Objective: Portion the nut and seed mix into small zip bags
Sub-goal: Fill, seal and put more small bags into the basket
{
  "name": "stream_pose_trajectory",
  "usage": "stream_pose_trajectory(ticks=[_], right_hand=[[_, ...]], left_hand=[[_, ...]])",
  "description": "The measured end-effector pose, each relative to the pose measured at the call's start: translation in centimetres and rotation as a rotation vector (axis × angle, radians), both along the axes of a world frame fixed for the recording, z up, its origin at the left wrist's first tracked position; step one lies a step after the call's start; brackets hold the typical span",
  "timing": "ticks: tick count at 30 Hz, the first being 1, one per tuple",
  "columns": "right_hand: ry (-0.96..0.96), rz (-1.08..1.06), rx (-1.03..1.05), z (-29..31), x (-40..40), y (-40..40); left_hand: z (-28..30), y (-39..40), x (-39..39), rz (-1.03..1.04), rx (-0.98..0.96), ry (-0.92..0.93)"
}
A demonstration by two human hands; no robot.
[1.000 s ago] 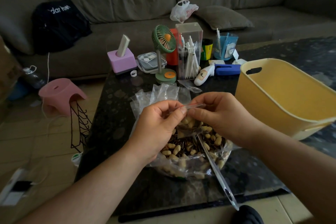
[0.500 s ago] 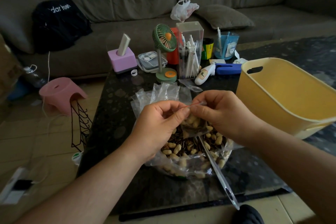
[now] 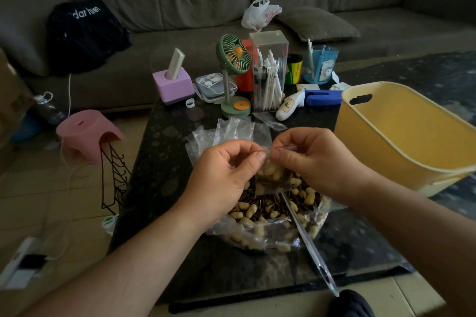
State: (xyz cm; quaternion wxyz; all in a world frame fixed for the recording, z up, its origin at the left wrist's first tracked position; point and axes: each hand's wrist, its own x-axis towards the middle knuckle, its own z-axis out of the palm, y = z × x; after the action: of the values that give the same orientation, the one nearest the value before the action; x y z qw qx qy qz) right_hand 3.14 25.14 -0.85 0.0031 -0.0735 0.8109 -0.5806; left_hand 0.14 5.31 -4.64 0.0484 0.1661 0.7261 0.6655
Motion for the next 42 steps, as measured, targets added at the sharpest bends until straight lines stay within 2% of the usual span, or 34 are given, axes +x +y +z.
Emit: stream_pose_trajectory(ticks=[10, 14, 22, 31, 36, 42], right_hand=[[-0.027, 0.041, 0.01, 0.11, 0.17, 0.0], [-0.001, -0.003, 0.002, -0.16, 0.18, 0.07], [-0.018, -0.011, 0.016, -0.25, -0.08, 0.36], [0.102, 0.012, 0.073, -0.51, 0.0, -0.21], [0.132, 0.029, 0.162, -0.67, -0.08, -0.04], [0.081, 0.0, 0.065, -0.61, 0.0, 0.09]], left_hand=[[0.04, -0.23, -0.07, -0.03, 0.024, -0.054], [0.3, -0.4, -0.04, -0.018, 0.02, -0.088], [0.16, -0.56, -0.25, 0.016, -0.004, -0.011], [-0.1, -0.59, -0.2, -0.049, -0.129, 0.05], [-0.32, -0.4, -0.03, -0.054, -0.119, 0.05], [-0.36, -0.68, 0.02, -0.047, -0.103, 0.089]])
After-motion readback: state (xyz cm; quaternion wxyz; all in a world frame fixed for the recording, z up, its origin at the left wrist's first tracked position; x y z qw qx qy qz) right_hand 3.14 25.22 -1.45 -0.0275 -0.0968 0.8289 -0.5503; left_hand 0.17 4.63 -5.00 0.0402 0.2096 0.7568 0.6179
